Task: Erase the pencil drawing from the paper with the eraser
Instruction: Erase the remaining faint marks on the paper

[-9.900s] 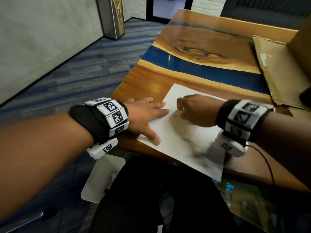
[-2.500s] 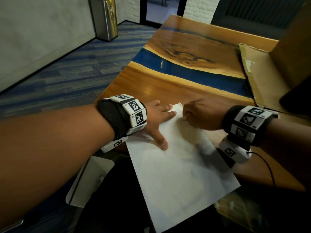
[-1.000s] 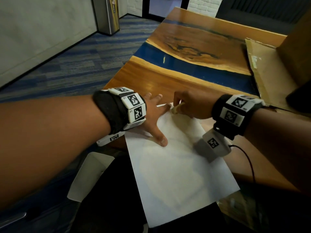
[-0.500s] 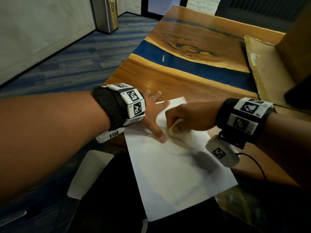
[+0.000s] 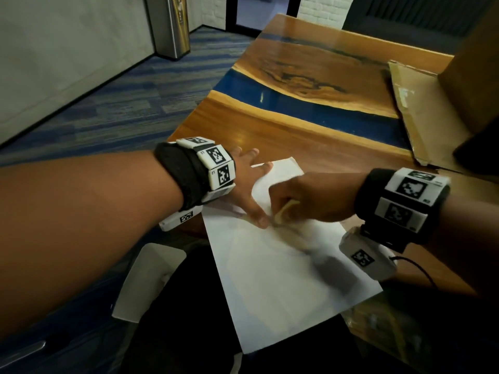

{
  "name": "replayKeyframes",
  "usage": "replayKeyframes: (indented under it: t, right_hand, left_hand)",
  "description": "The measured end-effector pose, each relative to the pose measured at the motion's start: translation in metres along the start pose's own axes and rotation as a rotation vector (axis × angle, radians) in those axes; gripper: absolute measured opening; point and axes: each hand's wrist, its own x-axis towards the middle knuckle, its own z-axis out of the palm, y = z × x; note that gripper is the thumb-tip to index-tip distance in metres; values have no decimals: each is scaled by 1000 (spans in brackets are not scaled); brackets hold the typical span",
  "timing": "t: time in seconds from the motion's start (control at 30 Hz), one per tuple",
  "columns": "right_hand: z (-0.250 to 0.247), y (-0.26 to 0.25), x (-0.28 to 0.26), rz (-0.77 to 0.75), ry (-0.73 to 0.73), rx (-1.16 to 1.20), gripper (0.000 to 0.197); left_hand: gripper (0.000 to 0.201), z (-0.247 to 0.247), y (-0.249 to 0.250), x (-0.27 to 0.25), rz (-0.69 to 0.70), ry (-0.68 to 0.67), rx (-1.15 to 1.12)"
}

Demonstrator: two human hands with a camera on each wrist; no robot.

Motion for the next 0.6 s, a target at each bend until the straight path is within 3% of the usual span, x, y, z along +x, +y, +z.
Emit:
replayKeyframes:
  t: [0.07, 0.17, 0.2, 0.3, 0.33, 0.47, 0.6]
  right_hand:
    - [0, 2, -3, 12, -28, 28, 11]
    - [-5, 15, -6, 171, 226, -78, 14]
    - [-3, 16, -7, 145, 209, -84, 13]
    - [5, 5, -10, -18, -53, 48, 9]
    - [4, 6, -8, -4, -48, 66, 10]
    - [-5, 20, -3, 248, 311, -111, 17]
    - [8, 7, -6, 6, 61, -21, 12]
  left_hand:
    - [149, -1, 0, 0, 4, -1, -5]
    - [147, 0, 1, 0, -8, 7, 7]
    - [147, 0, 1, 0, -10, 6, 14]
    - [147, -1, 1, 0, -8, -1, 6]
    - [146, -2, 1, 0, -7, 0, 1]
    - [147, 0, 2, 0, -12, 14, 15]
    - [150, 0, 0, 1, -6, 0, 8]
